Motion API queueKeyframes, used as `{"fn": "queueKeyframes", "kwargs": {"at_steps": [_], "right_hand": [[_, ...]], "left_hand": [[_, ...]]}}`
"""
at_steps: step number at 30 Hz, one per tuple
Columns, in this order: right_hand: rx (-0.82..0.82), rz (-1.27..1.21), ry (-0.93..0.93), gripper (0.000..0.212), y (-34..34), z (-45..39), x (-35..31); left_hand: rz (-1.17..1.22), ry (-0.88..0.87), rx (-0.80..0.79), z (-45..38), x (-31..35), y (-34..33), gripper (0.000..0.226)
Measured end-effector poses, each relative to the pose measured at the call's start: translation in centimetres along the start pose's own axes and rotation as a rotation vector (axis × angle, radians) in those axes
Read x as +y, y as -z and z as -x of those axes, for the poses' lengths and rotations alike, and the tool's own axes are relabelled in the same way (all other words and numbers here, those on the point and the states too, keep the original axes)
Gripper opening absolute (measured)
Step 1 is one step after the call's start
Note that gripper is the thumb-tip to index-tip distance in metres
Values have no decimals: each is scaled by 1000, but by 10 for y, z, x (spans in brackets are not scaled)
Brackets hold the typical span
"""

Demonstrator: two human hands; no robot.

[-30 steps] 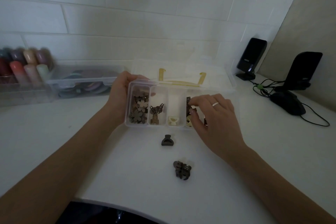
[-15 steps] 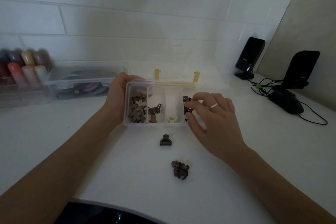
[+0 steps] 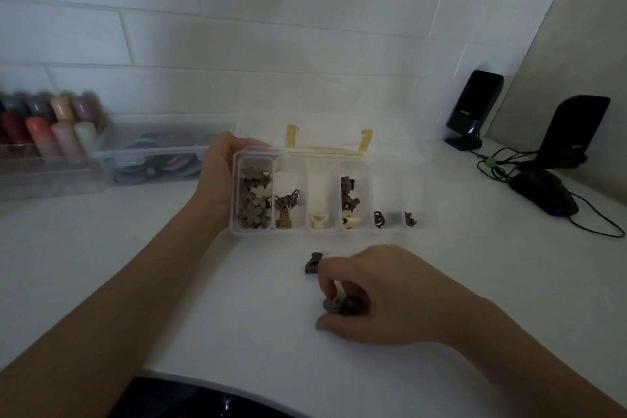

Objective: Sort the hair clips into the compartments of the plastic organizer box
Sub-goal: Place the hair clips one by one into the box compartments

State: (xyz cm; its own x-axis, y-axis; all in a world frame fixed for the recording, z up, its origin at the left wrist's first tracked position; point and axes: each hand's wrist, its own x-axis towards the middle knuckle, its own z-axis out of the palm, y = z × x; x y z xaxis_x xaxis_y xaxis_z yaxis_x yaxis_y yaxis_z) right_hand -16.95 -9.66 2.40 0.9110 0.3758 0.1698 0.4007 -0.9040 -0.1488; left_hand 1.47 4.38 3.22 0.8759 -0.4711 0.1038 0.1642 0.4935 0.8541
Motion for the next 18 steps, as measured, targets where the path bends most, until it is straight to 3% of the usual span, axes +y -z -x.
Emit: {"fn": "queueKeyframes", "kwargs": {"at_steps": [5, 15, 18], "right_hand": [[70, -67, -40, 19, -2, 0, 3], [213, -207, -151, 34, -7, -4, 11], [286, -255, -138, 25, -8, -5, 12]], "left_hand": [[11, -15, -24, 1, 0, -2, 56], [3, -9, -12, -1, -1, 1, 52], [5, -13, -14, -1, 0, 0, 53]]}}
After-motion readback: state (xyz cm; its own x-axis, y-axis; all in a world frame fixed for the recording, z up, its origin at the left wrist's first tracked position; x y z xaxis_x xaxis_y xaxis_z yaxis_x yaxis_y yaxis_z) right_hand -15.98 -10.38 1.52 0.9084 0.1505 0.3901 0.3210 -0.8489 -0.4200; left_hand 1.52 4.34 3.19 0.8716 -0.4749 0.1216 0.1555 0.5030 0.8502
